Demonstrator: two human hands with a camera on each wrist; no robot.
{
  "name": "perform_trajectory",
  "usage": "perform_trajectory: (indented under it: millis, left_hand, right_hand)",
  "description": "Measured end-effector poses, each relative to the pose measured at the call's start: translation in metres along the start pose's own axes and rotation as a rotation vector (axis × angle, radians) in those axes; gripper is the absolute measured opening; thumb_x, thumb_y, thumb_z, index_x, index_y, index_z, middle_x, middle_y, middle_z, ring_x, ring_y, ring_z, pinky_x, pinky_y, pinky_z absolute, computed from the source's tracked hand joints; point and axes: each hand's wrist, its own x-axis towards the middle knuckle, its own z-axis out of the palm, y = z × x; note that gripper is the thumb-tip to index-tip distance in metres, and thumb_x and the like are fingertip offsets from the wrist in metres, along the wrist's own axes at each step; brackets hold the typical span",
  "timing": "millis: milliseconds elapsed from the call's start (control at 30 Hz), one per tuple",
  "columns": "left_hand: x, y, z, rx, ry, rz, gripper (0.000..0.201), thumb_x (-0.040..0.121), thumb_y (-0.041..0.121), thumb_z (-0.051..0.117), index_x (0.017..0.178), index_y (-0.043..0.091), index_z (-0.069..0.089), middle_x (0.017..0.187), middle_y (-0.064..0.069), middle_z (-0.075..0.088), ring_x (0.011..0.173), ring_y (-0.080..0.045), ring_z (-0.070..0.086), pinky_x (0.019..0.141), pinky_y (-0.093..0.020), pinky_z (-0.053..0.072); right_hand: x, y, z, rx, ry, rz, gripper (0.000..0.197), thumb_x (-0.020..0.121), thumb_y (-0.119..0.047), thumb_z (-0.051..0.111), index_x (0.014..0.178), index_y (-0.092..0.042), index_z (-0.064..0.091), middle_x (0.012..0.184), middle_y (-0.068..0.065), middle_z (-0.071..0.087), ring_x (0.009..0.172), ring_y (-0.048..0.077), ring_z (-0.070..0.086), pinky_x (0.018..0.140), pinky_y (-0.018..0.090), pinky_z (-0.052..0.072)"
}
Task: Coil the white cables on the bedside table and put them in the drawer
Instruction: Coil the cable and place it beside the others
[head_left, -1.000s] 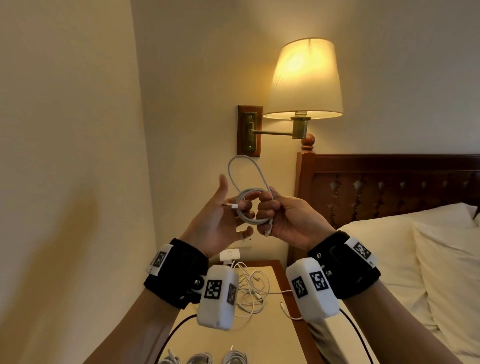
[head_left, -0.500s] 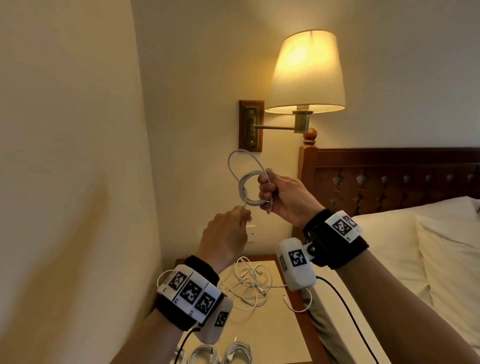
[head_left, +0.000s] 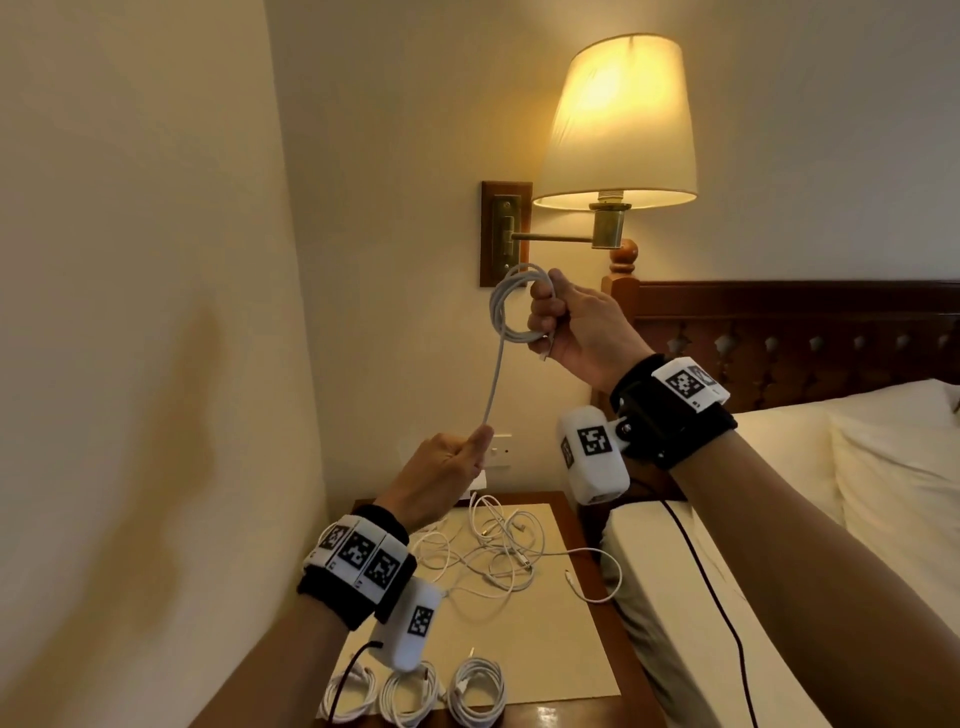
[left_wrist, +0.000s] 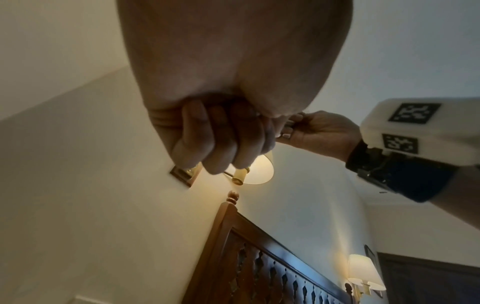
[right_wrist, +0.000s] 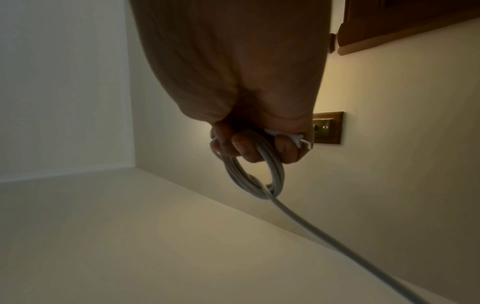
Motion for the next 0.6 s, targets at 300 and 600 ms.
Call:
perform_trajectory:
  millis: [300, 600]
  left_hand:
    - [-0.017, -0.013, 0.008, -0.129, -0.256, -0.109, 0.059, 0.089, 0.065, 0.014, 0.07, 0.019, 0.046, 0.06, 0.007, 0.04, 0.056, -0.009, 0.035, 0.063, -0.029, 0.032]
    - [0.021, 0.06, -0.049, -0.052, 0.238, -0.029, 0.066, 0.091, 0.064, 0.021, 0.113, 0.019, 0.065, 0.108, 0.001, 0.065, 0.098, -0.019, 0.058, 0.082, -0.034, 0.042]
  right_hand:
    - [-0.003, 0.008, -0.004, 0.006, -0.014, 0.026, 0.038, 0.106, -0.032, 0.028, 0.08, -0.017, 0.052, 0.063, -0.006, 0.034, 0.058, 0.01, 0.036, 0.059, 0.027, 0.031]
    - [-0.023, 0.016, 0.002, -0.103, -0.188, 0.118, 0.038, 0.106, -0.029, 0.027, 0.081, -0.014, 0.051, 0.062, -0.004, 0.035, 0.059, 0.012, 0.036, 0.063, 0.028, 0.03]
